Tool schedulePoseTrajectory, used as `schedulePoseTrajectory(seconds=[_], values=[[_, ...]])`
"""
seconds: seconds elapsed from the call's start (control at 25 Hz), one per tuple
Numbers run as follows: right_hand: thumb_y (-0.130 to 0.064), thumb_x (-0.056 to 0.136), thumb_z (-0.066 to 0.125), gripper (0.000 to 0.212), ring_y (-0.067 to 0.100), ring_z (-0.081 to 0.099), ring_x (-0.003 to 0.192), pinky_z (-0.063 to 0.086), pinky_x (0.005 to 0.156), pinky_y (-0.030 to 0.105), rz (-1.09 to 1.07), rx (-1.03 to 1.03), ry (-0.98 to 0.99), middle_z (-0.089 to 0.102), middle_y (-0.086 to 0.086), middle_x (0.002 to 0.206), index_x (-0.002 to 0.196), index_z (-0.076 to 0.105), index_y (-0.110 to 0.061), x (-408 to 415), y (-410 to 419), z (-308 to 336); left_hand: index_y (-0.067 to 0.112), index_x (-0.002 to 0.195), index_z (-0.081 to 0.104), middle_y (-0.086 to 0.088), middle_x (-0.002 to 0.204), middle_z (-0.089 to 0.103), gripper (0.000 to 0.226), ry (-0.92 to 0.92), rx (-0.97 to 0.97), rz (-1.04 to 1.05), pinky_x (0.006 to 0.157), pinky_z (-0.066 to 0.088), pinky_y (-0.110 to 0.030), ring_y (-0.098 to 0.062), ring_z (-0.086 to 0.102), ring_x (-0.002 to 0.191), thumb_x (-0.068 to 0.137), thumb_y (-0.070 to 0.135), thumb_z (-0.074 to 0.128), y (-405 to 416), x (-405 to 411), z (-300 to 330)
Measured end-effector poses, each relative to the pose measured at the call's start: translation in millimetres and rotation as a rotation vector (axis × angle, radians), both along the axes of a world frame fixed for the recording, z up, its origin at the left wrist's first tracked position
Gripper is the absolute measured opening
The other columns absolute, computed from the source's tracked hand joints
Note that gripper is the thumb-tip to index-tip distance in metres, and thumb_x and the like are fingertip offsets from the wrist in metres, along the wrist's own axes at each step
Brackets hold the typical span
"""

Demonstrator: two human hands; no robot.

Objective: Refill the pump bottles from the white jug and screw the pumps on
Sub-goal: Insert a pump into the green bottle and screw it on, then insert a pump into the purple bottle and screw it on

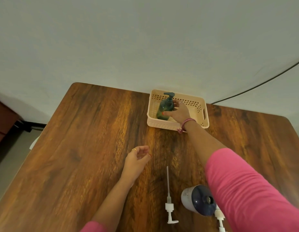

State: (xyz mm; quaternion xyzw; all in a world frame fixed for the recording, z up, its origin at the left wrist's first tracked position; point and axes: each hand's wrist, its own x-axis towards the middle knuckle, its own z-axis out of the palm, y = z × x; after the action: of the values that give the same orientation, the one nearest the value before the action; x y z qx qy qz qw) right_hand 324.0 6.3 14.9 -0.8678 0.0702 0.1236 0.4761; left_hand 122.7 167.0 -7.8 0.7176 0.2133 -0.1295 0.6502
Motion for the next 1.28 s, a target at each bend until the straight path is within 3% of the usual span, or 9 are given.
schedulePoseTrajectory(seconds=[0.16,0.32,0.52,0.64,0.8,0.96,1.08,1.2,1.28], values=[[-0.009,0.071,0.081,0.084,0.027,0.049,0.125,0.044,0.102,0.037,0.002,-0.077,0.018,0.047,0.01,0.14,0.141,0.035,-0.011,-6.7,-6.5,11.6,0.02,0.116,0.061,0.006,0.111,0.065,0.029,-0.014,0.003,0.003,0.085,0.049,-0.021,-0.007,0.06,0.102,0.088,0.013,0.063,-1.6,-6.6,0.8],[-0.013,0.075,0.078,0.061,0.016,0.057,0.105,0.046,0.088,0.026,-0.029,-0.113,-0.068,0.057,0.003,0.121,0.129,0.05,-0.011,-43.0,-18.5,43.6,0.018,0.118,0.061,0.006,0.11,0.064,0.031,-0.017,-0.002,-0.005,0.086,0.049,-0.022,-0.007,0.06,0.103,0.088,0.011,0.062,-4.6,-17.4,4.1],[-0.013,0.08,0.073,0.032,0.003,0.062,0.082,0.047,0.07,0.007,0.152,-0.121,-0.143,0.065,0.0,0.103,0.11,0.062,-0.013,-141.9,-31.3,85.0,0.016,0.118,0.061,0.004,0.111,0.065,0.032,-0.052,0.017,-0.002,0.077,0.045,-0.014,-0.008,0.06,0.102,0.087,0.01,0.062,-13.1,-44.6,9.0],[-0.011,0.082,0.07,0.029,0.0,0.063,0.082,0.047,0.074,0.002,0.209,-0.129,-0.202,0.066,-0.001,0.1,0.111,0.064,-0.013,-205.2,-36.5,93.1,0.016,0.117,0.062,0.005,0.109,0.065,0.029,-0.067,0.041,0.006,0.076,0.045,-0.013,-0.007,0.06,0.101,0.088,0.01,0.061,-19.4,-67.0,10.5],[-0.007,0.088,0.062,0.027,0.009,0.063,0.093,0.052,0.087,0.019,0.288,-0.246,-0.261,0.066,0.004,0.107,0.114,0.065,-0.01,-265.9,-39.3,72.4,0.016,0.115,0.064,0.004,0.109,0.066,0.028,-0.062,0.039,0.039,0.081,0.048,-0.018,-0.009,0.061,0.102,0.088,0.008,0.061,-26.7,-95.0,7.2],[0.004,0.092,0.047,0.039,0.025,0.053,0.118,0.043,0.101,0.033,0.538,-0.514,-0.138,0.054,0.01,0.129,0.128,0.055,-0.008,-293.9,-36.2,29.7,0.017,0.113,0.064,0.003,0.107,0.066,0.027,-0.035,0.053,0.059,0.084,0.049,-0.024,-0.012,0.061,0.102,0.088,0.008,0.061,-36.0,-119.8,2.9],[0.008,0.089,0.049,0.045,0.031,0.057,0.113,0.049,0.094,0.037,0.784,-0.737,-0.111,0.045,0.014,0.135,0.132,0.047,-0.005,-306.2,-35.2,2.5,0.016,0.114,0.063,0.003,0.106,0.066,0.027,-0.032,0.075,0.045,0.081,0.048,-0.021,-0.008,0.061,0.098,0.088,0.007,0.059,-43.5,-133.7,4.4],[0.008,0.091,0.044,0.041,0.036,0.061,0.102,0.054,0.082,0.043,0.884,-0.828,-0.147,0.04,0.015,0.136,0.13,0.047,-0.005,-313.6,-35.7,-15.9,0.015,0.113,0.064,0.004,0.105,0.066,0.027,-0.035,0.084,0.046,0.077,0.044,-0.015,-0.005,0.06,0.096,0.088,0.007,0.06,-48.3,-144.3,4.5],[0.004,0.094,0.044,0.037,0.037,0.058,0.105,0.054,0.083,0.044,0.934,-0.883,-0.143,0.04,0.015,0.135,0.13,0.049,-0.004,-313.6,-37.0,-24.8,0.016,0.112,0.064,0.004,0.103,0.066,0.025,-0.041,0.09,0.053,0.077,0.043,-0.015,-0.006,0.06,0.096,0.088,0.007,0.06,-50.8,-150.6,4.9]])
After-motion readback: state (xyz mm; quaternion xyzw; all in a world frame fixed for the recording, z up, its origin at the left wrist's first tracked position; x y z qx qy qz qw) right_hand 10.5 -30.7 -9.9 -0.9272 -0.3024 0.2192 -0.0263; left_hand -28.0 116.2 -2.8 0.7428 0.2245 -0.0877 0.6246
